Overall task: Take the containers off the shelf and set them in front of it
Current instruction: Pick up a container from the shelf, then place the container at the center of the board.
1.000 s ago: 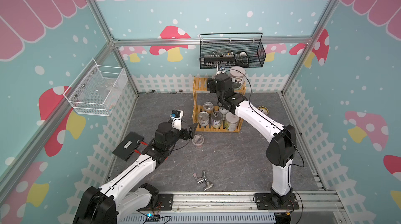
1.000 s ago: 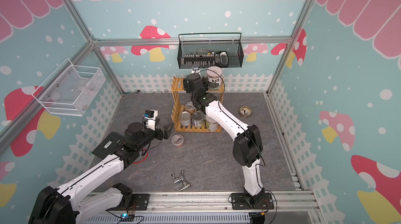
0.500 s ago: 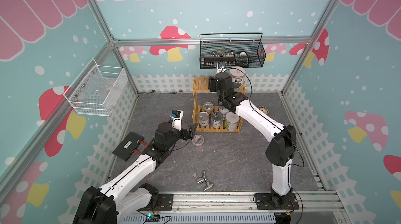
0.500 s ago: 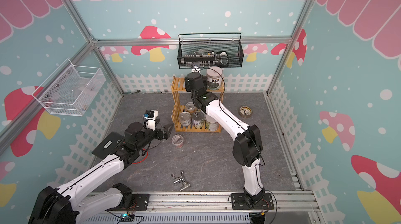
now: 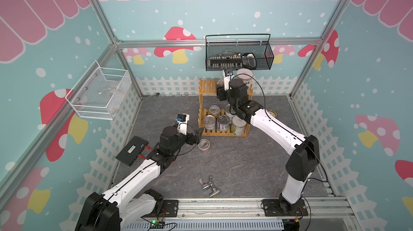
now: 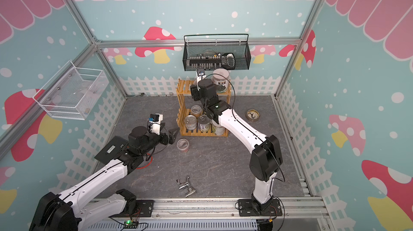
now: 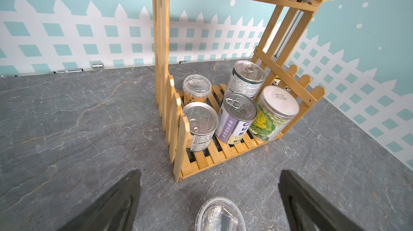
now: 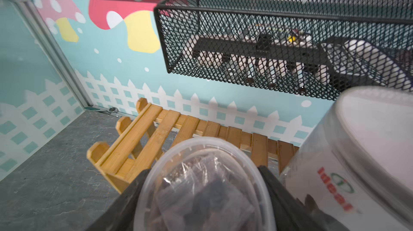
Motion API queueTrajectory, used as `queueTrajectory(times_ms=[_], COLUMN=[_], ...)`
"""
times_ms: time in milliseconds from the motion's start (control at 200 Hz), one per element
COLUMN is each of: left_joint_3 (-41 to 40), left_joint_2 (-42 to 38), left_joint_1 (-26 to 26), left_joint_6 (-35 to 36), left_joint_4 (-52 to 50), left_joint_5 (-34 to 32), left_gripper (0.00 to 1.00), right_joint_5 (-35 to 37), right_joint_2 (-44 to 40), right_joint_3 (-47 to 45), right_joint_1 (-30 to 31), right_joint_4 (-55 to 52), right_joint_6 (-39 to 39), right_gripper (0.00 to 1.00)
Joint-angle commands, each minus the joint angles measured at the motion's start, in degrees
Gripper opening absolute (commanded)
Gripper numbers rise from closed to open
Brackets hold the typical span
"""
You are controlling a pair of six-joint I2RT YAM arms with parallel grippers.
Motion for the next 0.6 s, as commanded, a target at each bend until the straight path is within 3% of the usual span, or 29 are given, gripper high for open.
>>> queueTrajectory(times_ms=[0, 220, 595], left_joint_3=[2.6, 4.1, 5.5], left_joint_2=[-0.9, -2.0, -2.4], left_joint_1=[0.3, 0.2, 0.3], left_joint_6=[0.1, -0.5, -0.2], left_joint_4=[-1.3, -1.6, -1.2], left_joint_5=[2.8, 5.3, 8.8], left_gripper=[0.99, 0.99, 0.99], right_joint_5=[-4.7, -12.8, -16.0], right_joint_2=[-6.5, -18.2, -33.0], right_joint_3=[-4.7, -19.7, -50.6], right_joint_1=[1.0, 3.0, 7.6], right_joint_4=[5.1, 7.7, 17.2], right_joint_6=[-2.9, -4.7, -3.1], right_gripper=[0.57, 0.57, 0.58])
